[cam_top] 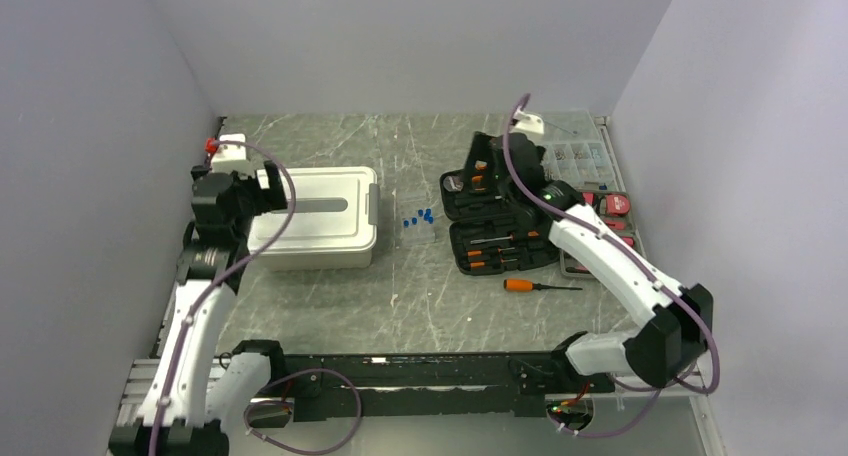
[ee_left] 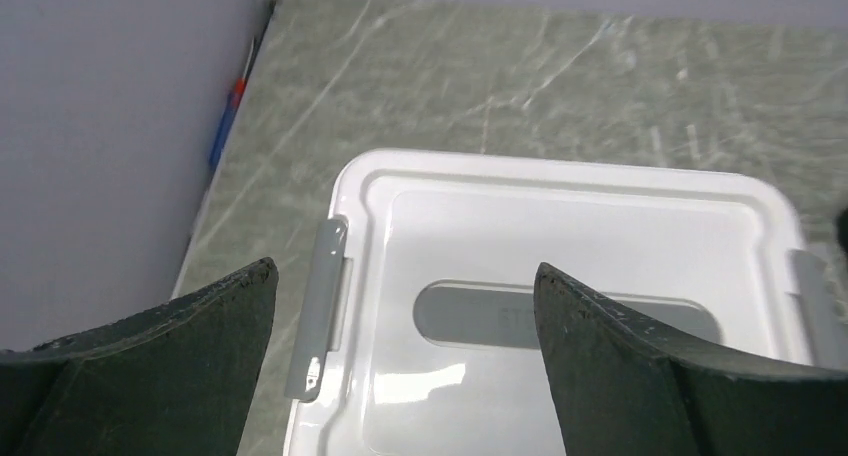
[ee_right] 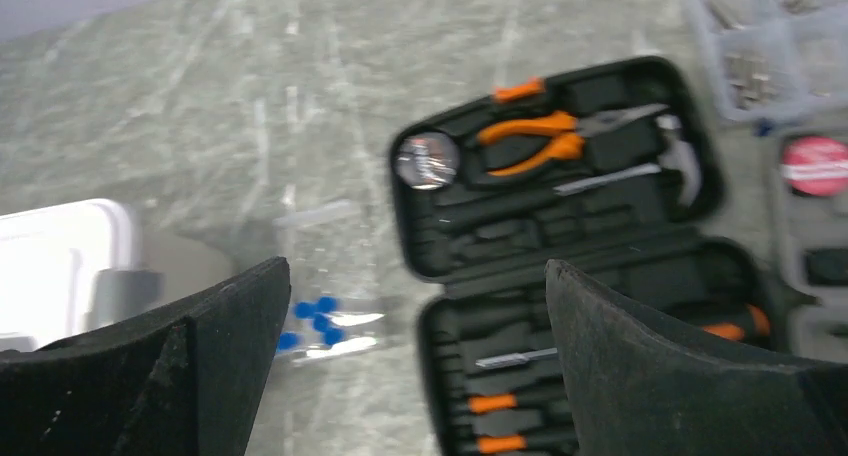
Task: Organize the chemistry lab equipment
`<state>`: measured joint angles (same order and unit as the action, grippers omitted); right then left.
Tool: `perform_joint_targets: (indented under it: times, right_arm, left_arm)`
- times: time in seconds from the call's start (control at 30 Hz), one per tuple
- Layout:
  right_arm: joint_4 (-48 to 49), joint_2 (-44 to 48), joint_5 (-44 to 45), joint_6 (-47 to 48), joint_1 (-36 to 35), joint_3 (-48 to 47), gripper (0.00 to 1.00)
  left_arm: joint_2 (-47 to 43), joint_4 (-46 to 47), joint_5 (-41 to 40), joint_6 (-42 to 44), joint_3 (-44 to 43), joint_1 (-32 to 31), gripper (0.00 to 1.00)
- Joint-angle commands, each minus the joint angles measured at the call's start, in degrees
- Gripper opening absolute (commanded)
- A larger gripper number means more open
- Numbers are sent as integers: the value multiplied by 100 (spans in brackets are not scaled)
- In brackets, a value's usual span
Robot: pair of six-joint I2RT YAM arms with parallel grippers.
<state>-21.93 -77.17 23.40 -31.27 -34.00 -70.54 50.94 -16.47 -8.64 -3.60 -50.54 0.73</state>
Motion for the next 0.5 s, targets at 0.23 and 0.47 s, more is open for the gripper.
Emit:
perform_joint_targets:
  times: [0.23,0.47]
  right_arm:
    - [1827,2837,2148,1874,387,2178,100]
    - [3239,3719,2860,2943,385,3115,100]
  left_arm:
    - [-2202,1341,-104,469,752,-783,99]
    - [-2347,1446,-89,399,872,-899,100]
